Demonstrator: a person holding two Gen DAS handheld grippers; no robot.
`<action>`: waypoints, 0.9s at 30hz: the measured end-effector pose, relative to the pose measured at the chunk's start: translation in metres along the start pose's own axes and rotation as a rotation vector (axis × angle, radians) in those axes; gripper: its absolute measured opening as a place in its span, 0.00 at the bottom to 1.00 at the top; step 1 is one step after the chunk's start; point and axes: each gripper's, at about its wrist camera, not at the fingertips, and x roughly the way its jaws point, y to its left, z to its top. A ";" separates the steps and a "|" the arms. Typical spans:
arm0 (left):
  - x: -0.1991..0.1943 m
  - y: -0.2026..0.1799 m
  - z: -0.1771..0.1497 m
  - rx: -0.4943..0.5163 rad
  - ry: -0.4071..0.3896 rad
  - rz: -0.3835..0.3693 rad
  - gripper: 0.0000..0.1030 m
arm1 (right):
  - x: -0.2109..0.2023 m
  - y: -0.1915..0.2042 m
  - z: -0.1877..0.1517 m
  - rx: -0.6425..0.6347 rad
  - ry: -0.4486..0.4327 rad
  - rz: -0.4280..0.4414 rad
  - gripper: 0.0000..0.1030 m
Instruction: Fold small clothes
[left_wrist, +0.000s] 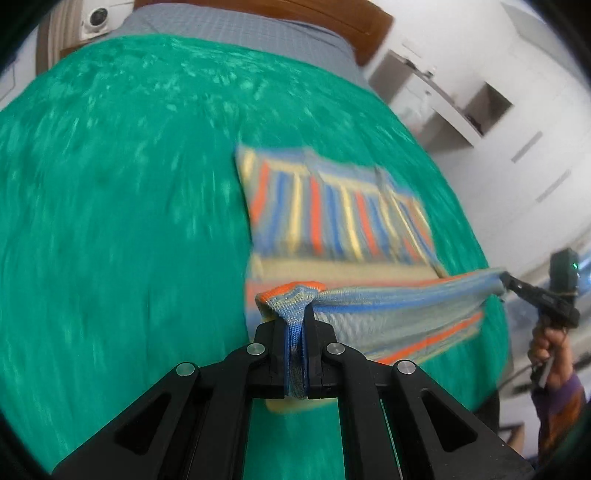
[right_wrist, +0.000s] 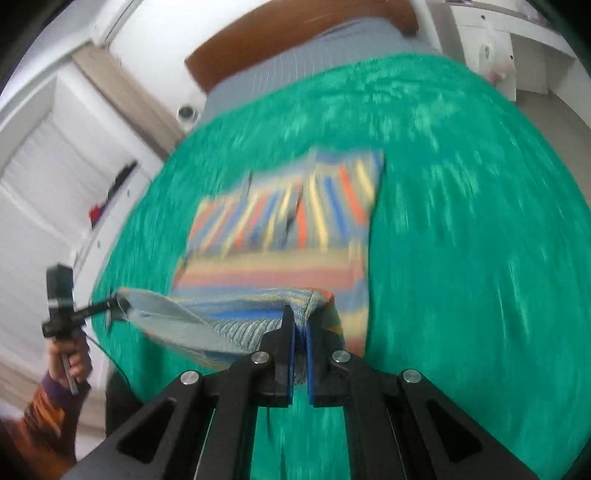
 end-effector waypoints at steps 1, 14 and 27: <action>0.015 0.007 0.020 -0.016 -0.001 0.013 0.02 | 0.015 -0.008 0.020 0.023 -0.005 0.009 0.04; 0.117 0.052 0.121 -0.194 0.038 0.037 0.27 | 0.163 -0.107 0.111 0.290 0.023 0.034 0.23; 0.142 -0.013 0.077 0.229 0.281 0.047 0.72 | 0.194 -0.020 0.090 -0.164 0.385 0.006 0.29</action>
